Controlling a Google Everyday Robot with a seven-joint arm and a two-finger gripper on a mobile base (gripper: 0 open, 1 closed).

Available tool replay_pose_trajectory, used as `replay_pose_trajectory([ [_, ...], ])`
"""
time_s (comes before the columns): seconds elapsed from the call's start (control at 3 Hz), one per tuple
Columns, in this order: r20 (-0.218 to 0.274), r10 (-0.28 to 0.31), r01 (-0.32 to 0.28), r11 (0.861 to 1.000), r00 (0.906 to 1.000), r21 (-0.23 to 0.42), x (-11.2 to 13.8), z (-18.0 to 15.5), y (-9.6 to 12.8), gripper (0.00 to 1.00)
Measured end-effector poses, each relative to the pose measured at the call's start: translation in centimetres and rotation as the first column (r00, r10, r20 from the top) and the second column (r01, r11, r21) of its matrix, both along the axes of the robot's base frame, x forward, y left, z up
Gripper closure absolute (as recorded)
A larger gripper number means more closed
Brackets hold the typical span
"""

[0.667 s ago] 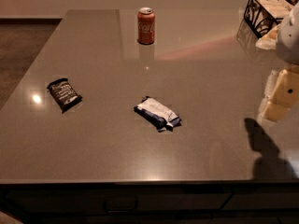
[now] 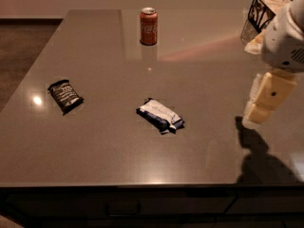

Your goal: Move rxbar blueberry near rxbar chocolate

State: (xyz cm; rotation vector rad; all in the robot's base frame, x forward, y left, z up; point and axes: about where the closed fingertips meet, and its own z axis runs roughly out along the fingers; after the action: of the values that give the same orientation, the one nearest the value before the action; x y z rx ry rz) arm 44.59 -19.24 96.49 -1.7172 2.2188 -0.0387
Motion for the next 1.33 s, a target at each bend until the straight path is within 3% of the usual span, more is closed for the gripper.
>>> replay_pose_trajectory([
  [0.67,-0.052,0.008,-0.003,0.996,0.9986,0.087,1.8,-3.2,6.6,0.00],
  [1.33,-0.087,0.056,-0.046,0.992,0.9946,0.116,2.5,-7.5,11.8,0.00],
])
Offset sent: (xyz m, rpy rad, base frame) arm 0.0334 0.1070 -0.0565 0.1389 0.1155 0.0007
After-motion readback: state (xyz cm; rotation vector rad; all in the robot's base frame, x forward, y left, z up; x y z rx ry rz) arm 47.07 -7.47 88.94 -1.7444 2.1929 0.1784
